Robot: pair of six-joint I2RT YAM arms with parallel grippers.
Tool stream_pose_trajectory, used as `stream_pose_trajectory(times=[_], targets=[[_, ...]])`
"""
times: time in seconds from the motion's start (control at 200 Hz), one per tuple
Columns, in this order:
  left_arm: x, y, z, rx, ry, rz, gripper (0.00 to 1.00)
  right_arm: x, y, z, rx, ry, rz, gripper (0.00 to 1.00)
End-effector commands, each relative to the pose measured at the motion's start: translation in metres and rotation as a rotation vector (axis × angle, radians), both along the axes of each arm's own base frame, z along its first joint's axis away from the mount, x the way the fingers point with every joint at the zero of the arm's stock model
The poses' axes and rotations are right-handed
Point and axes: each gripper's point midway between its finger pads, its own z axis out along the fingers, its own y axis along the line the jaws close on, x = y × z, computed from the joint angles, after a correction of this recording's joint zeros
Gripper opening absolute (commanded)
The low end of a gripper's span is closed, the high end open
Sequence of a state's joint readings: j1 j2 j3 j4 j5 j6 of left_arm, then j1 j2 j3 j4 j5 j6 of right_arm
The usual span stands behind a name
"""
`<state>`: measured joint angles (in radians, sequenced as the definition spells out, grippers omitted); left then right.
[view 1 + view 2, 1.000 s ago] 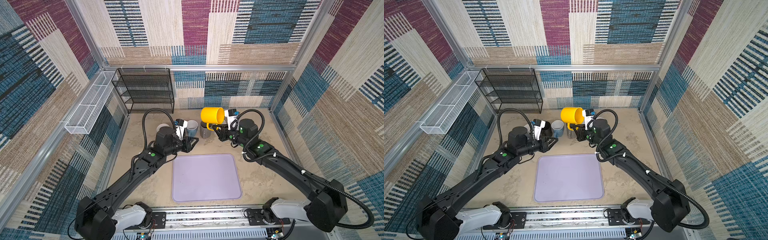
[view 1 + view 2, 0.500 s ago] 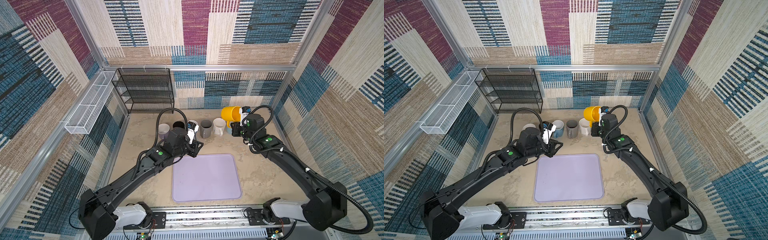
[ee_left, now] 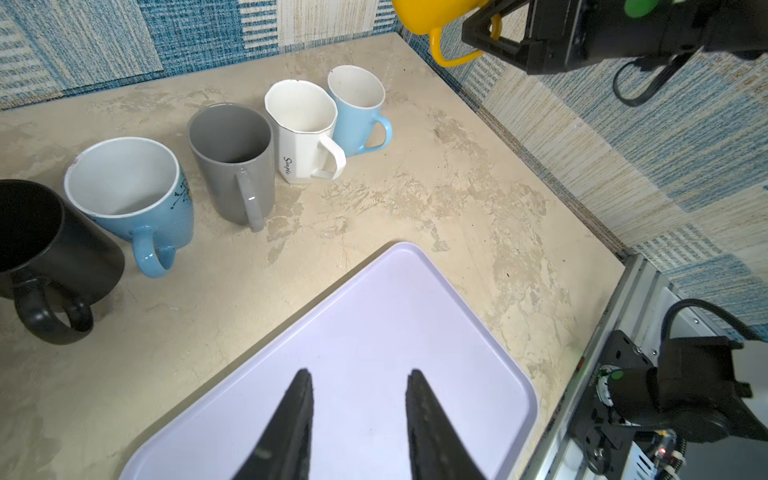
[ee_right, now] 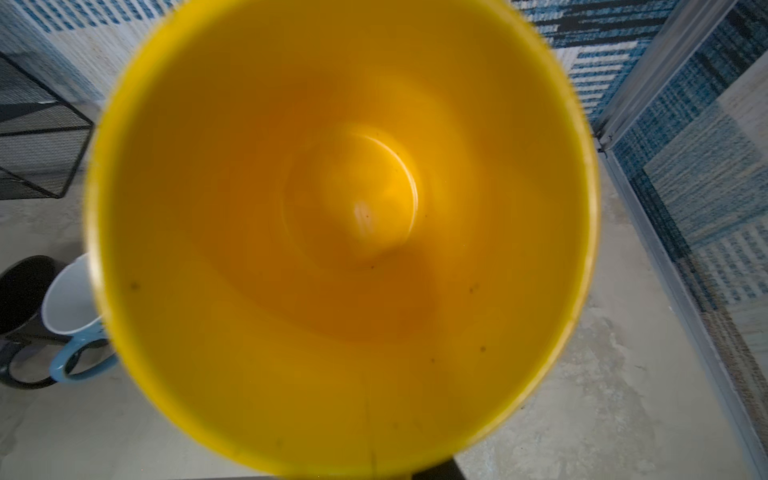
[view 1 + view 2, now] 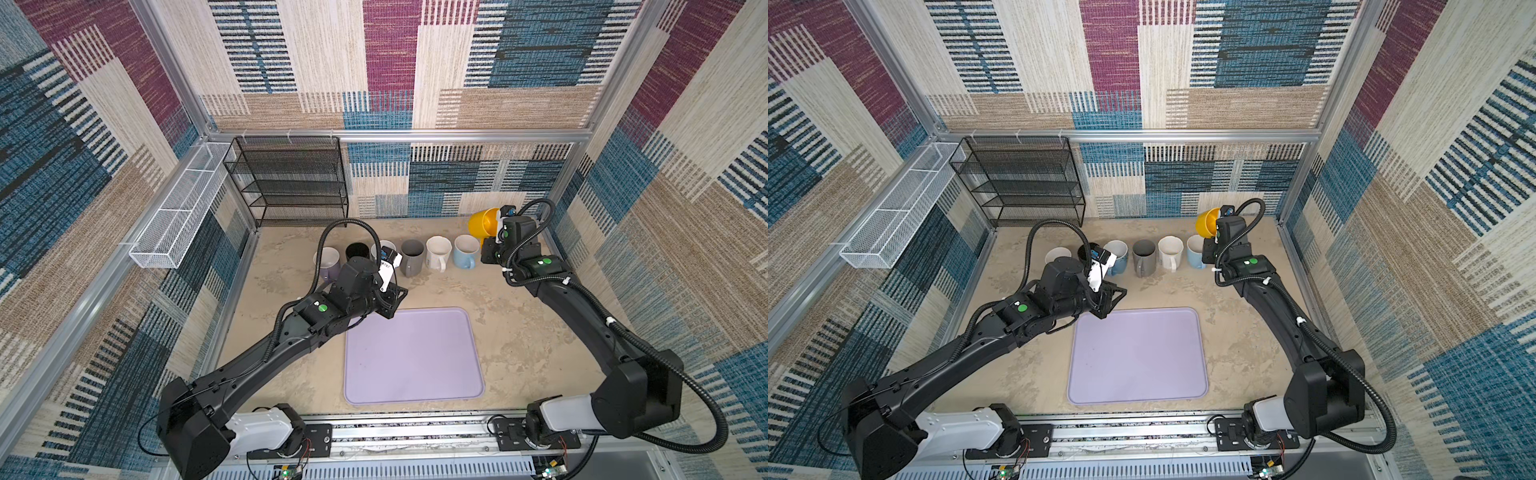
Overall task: Turn the mug right side up
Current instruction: 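Carry the yellow mug with the right gripper to the end of the mug row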
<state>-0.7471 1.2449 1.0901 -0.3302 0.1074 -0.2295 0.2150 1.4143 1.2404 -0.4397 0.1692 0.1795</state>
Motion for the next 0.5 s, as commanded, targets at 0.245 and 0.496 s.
stream_pose_trajectory(times=[0.245, 0.496], targets=[[0.001, 0.003, 0.004, 0.041, -0.035, -0.002, 0.34, 0.03, -0.035, -0.008, -0.05, 0.04, -0.064, 0.0], [0.001, 0.005, 0.003, 0.055, -0.035, 0.003, 0.34, 0.045, -0.053, -0.039, -0.081, 0.143, -0.096, 0.0]])
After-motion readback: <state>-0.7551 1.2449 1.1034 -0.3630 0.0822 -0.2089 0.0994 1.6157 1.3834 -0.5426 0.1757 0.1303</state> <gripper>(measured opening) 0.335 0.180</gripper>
